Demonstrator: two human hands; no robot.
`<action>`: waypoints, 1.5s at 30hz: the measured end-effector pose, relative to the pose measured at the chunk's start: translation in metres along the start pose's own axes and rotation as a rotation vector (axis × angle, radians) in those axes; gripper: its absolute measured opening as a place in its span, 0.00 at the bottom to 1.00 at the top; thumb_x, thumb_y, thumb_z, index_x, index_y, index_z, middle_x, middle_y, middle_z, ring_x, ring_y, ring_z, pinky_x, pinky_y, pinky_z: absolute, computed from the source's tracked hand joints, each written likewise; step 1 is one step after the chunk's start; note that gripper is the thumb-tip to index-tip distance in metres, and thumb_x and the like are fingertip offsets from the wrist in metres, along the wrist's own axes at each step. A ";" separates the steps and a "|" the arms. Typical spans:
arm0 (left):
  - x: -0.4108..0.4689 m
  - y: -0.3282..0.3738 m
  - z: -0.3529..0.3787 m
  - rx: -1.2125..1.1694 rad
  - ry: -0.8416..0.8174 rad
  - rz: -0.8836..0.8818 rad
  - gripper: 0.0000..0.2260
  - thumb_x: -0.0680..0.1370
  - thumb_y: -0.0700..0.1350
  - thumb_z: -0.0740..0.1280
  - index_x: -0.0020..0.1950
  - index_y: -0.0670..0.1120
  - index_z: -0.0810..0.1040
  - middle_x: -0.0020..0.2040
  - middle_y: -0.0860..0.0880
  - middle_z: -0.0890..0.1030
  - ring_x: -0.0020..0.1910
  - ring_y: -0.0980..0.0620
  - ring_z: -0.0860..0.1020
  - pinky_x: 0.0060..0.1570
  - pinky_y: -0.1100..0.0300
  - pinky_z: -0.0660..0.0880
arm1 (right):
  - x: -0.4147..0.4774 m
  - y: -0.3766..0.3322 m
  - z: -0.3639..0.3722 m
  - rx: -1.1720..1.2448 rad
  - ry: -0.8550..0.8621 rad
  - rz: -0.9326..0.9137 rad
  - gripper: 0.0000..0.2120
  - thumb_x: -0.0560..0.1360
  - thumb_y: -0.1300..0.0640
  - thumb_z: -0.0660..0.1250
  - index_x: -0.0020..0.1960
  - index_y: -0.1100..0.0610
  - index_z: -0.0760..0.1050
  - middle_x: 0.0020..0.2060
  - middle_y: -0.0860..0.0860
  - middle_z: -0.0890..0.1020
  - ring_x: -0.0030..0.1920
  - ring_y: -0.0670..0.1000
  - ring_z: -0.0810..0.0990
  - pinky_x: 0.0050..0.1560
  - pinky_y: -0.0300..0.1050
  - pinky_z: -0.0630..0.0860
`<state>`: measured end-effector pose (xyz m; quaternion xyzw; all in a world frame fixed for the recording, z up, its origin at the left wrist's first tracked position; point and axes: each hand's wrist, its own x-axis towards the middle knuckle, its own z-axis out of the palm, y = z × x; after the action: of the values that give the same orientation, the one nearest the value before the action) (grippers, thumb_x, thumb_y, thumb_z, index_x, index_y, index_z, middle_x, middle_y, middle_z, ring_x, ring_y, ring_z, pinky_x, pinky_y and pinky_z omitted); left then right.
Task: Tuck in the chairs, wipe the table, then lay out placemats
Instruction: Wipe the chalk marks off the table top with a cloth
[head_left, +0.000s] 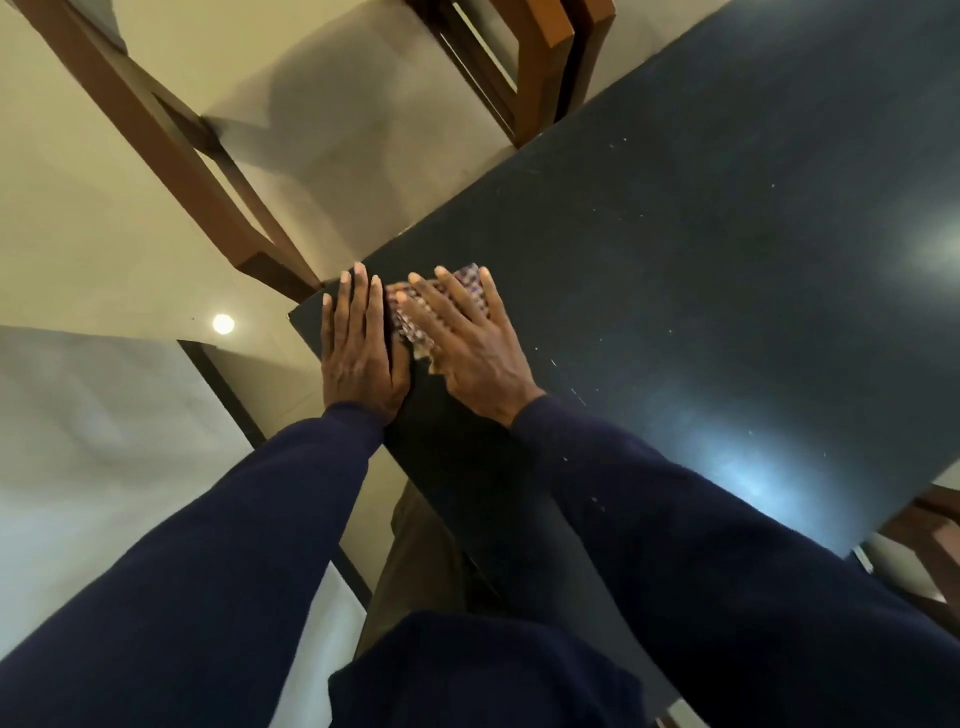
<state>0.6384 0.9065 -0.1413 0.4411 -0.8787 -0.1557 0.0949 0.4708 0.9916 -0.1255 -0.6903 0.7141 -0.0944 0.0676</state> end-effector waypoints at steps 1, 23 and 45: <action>0.000 -0.001 -0.001 -0.006 -0.013 0.036 0.28 0.87 0.51 0.54 0.85 0.40 0.58 0.86 0.40 0.54 0.86 0.42 0.53 0.83 0.38 0.52 | -0.019 0.005 -0.001 0.009 -0.004 0.023 0.36 0.81 0.50 0.65 0.86 0.50 0.57 0.86 0.54 0.58 0.86 0.59 0.51 0.82 0.73 0.48; 0.090 0.070 0.018 0.009 -0.175 0.517 0.26 0.88 0.46 0.55 0.86 0.42 0.57 0.87 0.44 0.55 0.86 0.46 0.52 0.84 0.42 0.54 | -0.129 0.111 -0.041 -0.054 0.036 0.157 0.36 0.79 0.52 0.70 0.85 0.53 0.63 0.85 0.53 0.60 0.86 0.58 0.56 0.81 0.72 0.54; 0.096 0.069 0.023 0.016 -0.218 0.457 0.27 0.87 0.47 0.56 0.86 0.43 0.59 0.87 0.45 0.55 0.86 0.48 0.51 0.84 0.45 0.52 | -0.023 0.230 -0.055 -0.073 0.221 0.579 0.30 0.83 0.52 0.59 0.84 0.52 0.64 0.84 0.53 0.65 0.84 0.58 0.60 0.81 0.71 0.55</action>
<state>0.5227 0.8727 -0.1355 0.2125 -0.9618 -0.1700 0.0289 0.2354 1.0234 -0.1252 -0.4456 0.8871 -0.1200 -0.0113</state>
